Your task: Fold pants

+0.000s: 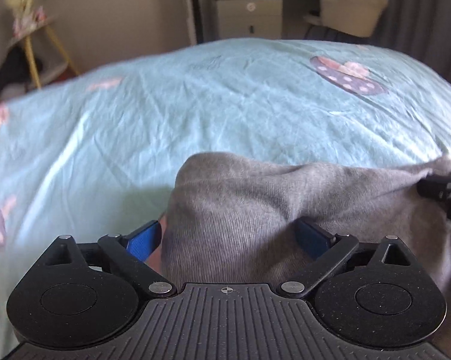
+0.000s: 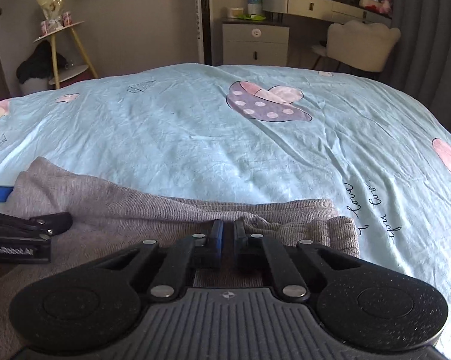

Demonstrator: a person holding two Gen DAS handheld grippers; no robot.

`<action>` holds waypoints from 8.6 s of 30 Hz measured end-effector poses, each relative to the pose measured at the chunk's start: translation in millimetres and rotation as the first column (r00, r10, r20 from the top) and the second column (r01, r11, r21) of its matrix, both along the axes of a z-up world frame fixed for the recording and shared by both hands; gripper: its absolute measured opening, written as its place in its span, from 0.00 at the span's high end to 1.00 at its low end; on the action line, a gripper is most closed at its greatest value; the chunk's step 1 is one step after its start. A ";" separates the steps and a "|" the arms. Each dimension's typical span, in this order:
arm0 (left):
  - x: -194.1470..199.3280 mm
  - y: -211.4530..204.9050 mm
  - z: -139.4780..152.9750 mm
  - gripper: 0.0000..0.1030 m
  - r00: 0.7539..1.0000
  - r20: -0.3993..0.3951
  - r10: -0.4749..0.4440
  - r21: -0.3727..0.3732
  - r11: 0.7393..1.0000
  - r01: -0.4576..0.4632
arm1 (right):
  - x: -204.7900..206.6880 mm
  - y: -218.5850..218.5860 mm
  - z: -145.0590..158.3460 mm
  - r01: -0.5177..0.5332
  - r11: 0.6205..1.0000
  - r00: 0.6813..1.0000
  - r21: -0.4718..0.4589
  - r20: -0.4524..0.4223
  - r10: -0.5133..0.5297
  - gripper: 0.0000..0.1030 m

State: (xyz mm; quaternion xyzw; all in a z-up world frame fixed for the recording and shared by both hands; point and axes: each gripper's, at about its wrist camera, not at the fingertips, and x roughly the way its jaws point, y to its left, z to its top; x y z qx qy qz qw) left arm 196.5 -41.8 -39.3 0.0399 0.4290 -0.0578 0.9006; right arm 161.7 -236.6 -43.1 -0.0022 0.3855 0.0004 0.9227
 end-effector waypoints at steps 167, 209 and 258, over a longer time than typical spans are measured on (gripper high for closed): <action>-46.0 2.0 13.3 0.09 0.996 -0.019 -0.086 0.013 0.996 0.087 | -93.6 -29.0 11.8 -0.130 0.991 0.991 -0.040 0.011 0.131 0.61; -177.1 -7.7 19.8 0.02 0.996 0.050 -0.070 0.021 0.997 0.069 | -188.8 2.3 40.1 0.032 0.998 0.997 -0.051 0.065 -0.028 0.04; -174.4 -1.8 18.5 0.02 0.999 0.042 -0.026 -0.013 1.000 0.027 | -187.2 -8.2 37.6 0.088 0.996 0.995 0.007 0.037 -0.088 0.04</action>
